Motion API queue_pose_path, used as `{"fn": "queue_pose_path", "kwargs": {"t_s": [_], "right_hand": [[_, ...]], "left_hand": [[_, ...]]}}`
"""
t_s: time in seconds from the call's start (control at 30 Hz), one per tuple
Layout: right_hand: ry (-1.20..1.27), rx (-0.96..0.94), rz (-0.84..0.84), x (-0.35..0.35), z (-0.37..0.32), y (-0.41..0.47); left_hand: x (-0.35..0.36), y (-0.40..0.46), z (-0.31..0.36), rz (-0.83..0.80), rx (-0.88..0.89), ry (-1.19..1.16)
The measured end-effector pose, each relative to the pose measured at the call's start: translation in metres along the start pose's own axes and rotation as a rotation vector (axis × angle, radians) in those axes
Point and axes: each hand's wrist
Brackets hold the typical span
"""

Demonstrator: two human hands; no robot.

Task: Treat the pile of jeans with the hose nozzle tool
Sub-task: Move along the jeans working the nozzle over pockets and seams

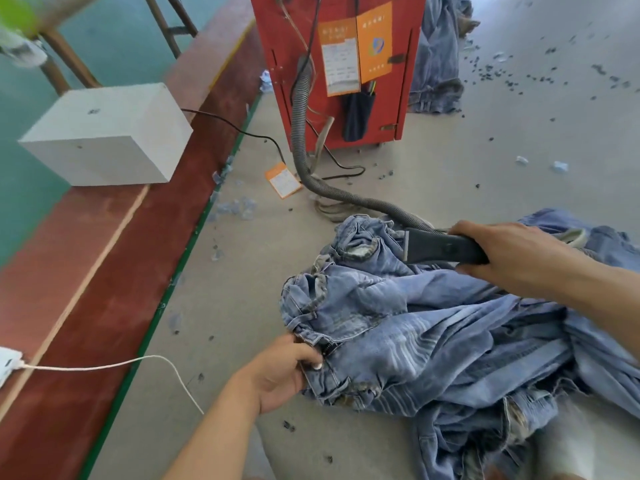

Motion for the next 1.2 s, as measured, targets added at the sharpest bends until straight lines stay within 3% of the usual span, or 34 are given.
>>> {"fn": "queue_pose_path", "kwargs": {"t_s": [0.1,0.23,0.3,0.33,0.43,0.53,0.63,0.83,1.03,1.2], "right_hand": [[-0.001,0.000,-0.057,-0.001,0.004,0.002],[-0.117,-0.046,-0.160,0.001,0.003,-0.001],[-0.194,-0.052,-0.203,0.006,0.000,-0.004],[-0.218,-0.053,-0.214,0.009,-0.001,-0.005],[-0.237,-0.058,-0.242,0.013,-0.003,-0.010],[-0.235,-0.067,-0.246,0.018,-0.005,-0.015],[-0.266,-0.113,-0.224,0.030,-0.019,-0.019],[-0.099,-0.220,-0.117,0.027,-0.055,-0.010],[0.220,-0.065,0.149,-0.016,-0.039,-0.010],[0.117,-0.009,0.067,-0.014,-0.025,-0.018]], "left_hand": [[0.000,-0.002,0.004,-0.083,-0.023,-0.034],[0.001,-0.006,0.030,-0.404,0.191,-0.378],[0.006,-0.006,0.045,-0.459,0.278,-0.328],[0.010,-0.004,0.050,-0.414,0.302,-0.209],[0.023,0.003,0.060,-0.053,0.274,0.125],[0.030,0.014,0.057,0.154,0.246,0.039],[0.028,0.016,0.062,0.072,0.294,-0.214],[0.033,0.004,0.074,-0.027,0.328,-0.334],[0.019,0.005,0.066,-0.034,0.258,-0.383],[0.017,0.009,0.063,-0.053,0.187,-0.522]]}}
Point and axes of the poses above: each hand's wrist, its own y-axis towards the middle knuckle, its own x-axis out of the palm, z = x × y, and after that the axes turned 9 degrees about -x, right-handed
